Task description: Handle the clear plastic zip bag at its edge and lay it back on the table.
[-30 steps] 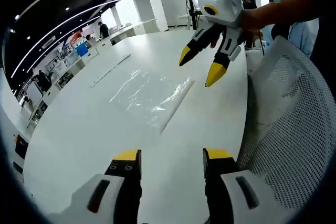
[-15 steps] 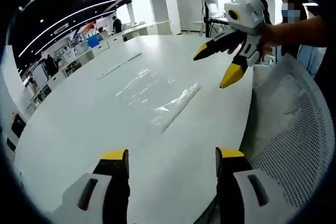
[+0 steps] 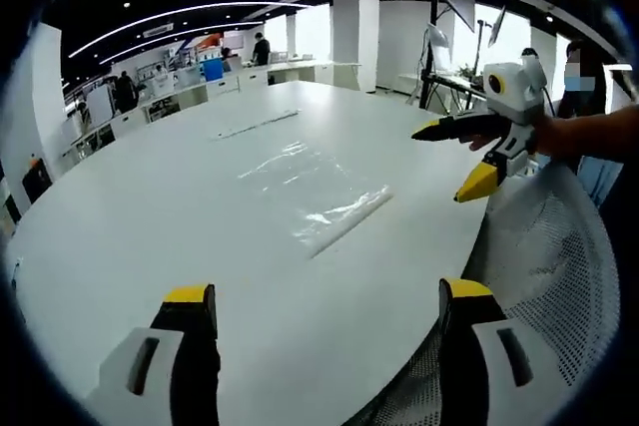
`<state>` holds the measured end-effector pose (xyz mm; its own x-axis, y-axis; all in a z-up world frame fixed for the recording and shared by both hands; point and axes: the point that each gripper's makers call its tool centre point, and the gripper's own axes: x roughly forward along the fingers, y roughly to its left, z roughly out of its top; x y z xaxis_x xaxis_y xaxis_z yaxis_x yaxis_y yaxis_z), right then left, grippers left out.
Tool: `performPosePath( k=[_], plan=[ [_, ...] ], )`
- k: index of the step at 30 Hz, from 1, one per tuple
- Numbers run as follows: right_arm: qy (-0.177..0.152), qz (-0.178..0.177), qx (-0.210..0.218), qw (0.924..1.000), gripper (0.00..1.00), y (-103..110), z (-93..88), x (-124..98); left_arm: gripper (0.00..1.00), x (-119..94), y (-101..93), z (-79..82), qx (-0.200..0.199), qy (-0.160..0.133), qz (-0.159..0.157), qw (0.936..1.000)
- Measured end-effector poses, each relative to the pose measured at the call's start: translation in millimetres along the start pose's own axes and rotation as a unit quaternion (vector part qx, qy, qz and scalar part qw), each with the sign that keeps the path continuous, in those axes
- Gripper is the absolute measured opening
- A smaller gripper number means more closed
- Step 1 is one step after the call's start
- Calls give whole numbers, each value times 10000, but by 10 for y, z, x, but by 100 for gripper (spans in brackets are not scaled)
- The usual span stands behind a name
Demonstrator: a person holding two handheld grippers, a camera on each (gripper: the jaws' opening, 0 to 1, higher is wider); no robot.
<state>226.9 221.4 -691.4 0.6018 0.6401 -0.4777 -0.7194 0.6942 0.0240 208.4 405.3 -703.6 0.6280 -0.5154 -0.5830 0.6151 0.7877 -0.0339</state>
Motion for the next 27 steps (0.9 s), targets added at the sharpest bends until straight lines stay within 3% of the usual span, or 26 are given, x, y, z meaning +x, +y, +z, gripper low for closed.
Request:
performPosePath(
  k=[7, 27],
  plan=[
    [-85, -333, -104, 9994, 94, 8, 80, -136, 94, -58, -77, -6, 165, -54, 171, 9997],
    [-146, -648, 5, 9978, 96, -13, 49, -252, 93, -144, -17, -11, 115, -171, 360, 9991]
  ],
)
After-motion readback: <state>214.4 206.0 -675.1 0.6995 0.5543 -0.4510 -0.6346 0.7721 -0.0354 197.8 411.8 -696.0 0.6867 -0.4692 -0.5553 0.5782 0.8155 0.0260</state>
